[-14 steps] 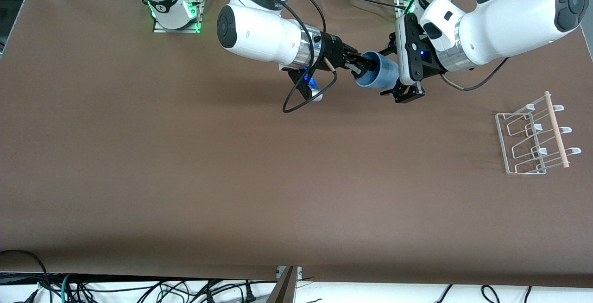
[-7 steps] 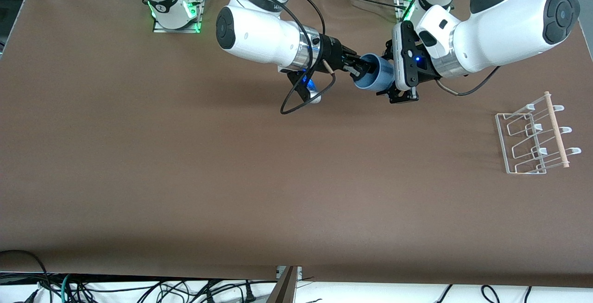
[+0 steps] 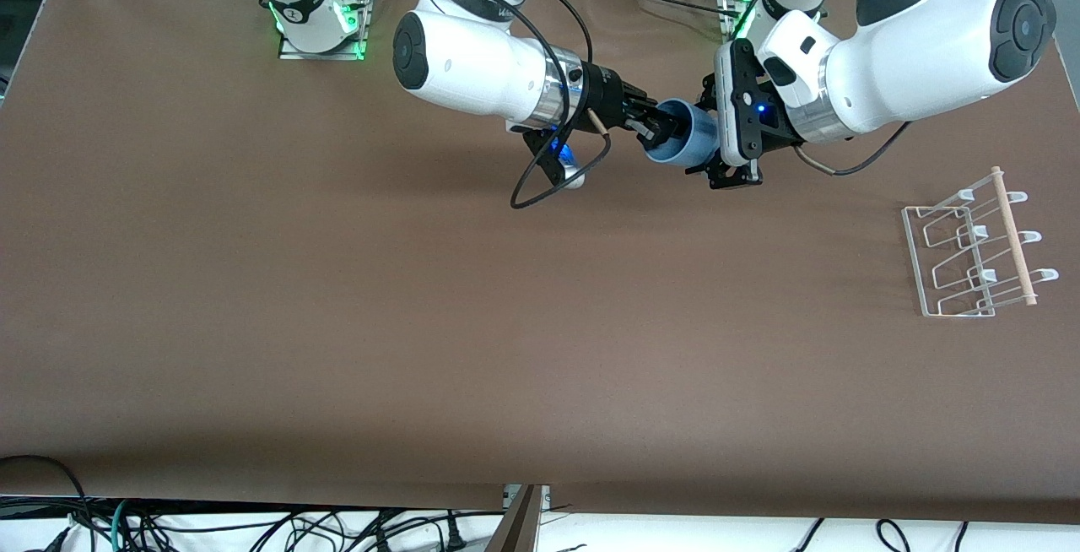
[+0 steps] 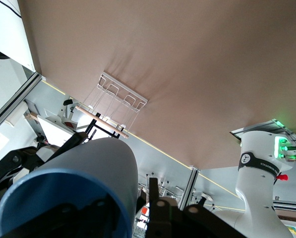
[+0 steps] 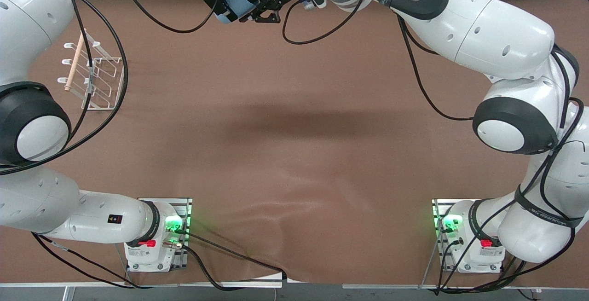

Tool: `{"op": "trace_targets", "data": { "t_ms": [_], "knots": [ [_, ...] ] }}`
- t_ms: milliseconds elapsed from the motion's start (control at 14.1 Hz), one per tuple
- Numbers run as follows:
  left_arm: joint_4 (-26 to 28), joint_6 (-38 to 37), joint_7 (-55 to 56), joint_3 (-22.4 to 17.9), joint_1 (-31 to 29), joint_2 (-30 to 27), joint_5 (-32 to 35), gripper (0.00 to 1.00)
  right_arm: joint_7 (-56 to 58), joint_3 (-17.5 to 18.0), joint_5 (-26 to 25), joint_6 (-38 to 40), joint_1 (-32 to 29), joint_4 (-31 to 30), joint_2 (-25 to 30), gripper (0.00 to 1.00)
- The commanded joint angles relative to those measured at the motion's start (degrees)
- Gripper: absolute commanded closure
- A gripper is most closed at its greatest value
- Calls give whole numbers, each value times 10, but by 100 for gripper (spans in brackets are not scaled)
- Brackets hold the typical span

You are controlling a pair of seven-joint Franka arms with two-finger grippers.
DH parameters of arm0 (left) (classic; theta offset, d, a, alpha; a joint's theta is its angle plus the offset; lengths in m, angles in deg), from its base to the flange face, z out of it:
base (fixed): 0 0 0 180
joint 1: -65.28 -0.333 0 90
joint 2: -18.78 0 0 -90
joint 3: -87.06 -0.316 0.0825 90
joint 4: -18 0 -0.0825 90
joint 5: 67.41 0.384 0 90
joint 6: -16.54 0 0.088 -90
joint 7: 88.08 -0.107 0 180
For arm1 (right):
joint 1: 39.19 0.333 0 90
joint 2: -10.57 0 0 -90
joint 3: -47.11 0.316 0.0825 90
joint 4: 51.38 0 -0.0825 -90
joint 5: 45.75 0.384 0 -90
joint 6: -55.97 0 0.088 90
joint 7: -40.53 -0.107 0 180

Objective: Transfer cup to left arm and place on rack
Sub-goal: 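Close the left gripper on the cup and open the right gripper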

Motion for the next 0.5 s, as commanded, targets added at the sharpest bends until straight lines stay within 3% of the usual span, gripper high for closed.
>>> {"op": "trace_targets", "data": {
  "t_ms": [0,212,425],
  "knots": [
    [-1,2,-8,1,-4,-1,-8,82,3,0,10,6,0,20,-9,1],
    [-4,-15,-3,-1,-7,-2,-6,82,8,-1,10,27,-23,19,2,1],
    [-10,-31,-4,-5,-8,-4,17,81,10,-2,10,101,-80,19,25,1]
  ]
}}
